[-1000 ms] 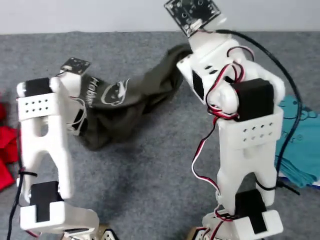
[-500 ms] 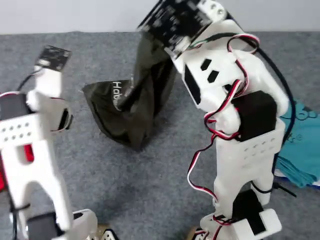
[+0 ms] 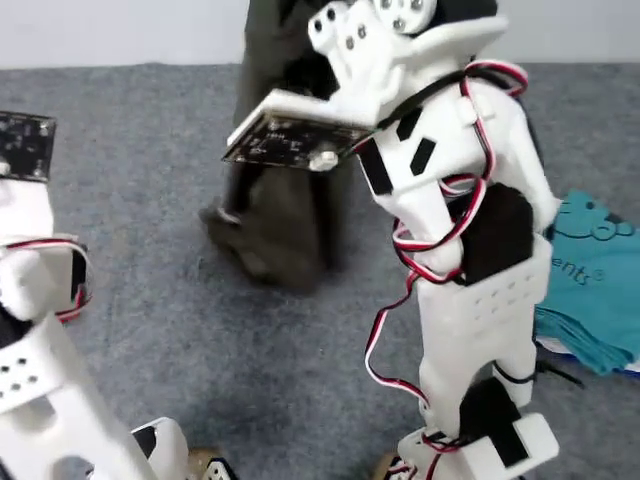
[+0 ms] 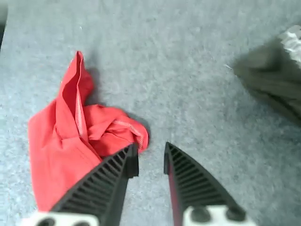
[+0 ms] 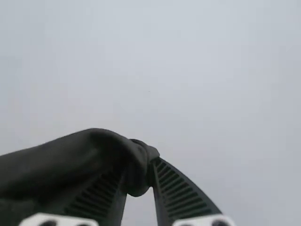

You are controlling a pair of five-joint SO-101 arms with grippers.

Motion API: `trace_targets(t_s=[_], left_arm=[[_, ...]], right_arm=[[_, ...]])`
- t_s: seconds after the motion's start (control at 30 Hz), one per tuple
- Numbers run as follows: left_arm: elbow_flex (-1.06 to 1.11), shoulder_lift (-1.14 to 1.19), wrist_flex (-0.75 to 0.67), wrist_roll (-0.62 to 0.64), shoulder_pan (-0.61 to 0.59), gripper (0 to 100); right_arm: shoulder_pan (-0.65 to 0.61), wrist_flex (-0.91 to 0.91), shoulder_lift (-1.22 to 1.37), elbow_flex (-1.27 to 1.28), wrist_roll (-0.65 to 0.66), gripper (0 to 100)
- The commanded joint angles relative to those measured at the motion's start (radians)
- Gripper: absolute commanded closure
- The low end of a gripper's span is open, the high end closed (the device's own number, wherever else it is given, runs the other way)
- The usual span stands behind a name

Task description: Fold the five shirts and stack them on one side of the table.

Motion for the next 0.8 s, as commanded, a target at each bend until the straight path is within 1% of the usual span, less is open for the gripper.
trace_targets(t_s=[0.0, 0.27, 0.33, 0.43, 0.5, 0.63, 0.7, 0.77], left_arm=[[0.051, -0.064, -0.026, 0.000, -0.006, 90], [0.159, -0.164, -0.043, -0.003, -0.006, 90], [0.191, -0.184, -0.068, -0.003, -0.006, 90], [0.234, -0.209, -0.091, -0.002, -0.006, 90], [0.251, -0.219, -0.101, 0.000, -0.003, 90], [0.255, -0.204, -0.103, -0.002, 0.012, 90], [0.254, -0.183, -0.097, -0.003, 0.071, 90], [0.252, -0.155, -0.086, -0.003, 0.158, 90]], right_arm=[[-0.005, -0.070, 0.012, -0.049, 0.048, 98.9], [-0.007, -0.064, 0.051, -0.044, 0.048, 98.9], [-0.015, -0.018, 0.061, -0.044, 0.046, 98.9], [-0.016, 0.108, 0.076, -0.044, 0.040, 98.9], [0.007, 0.193, 0.085, -0.044, -0.015, 98.9], [0.094, 0.357, 0.097, -0.044, -0.149, 98.9], [0.136, 0.444, 0.101, -0.044, -0.210, 98.9], [0.163, 0.526, 0.104, -0.044, -0.259, 98.9]])
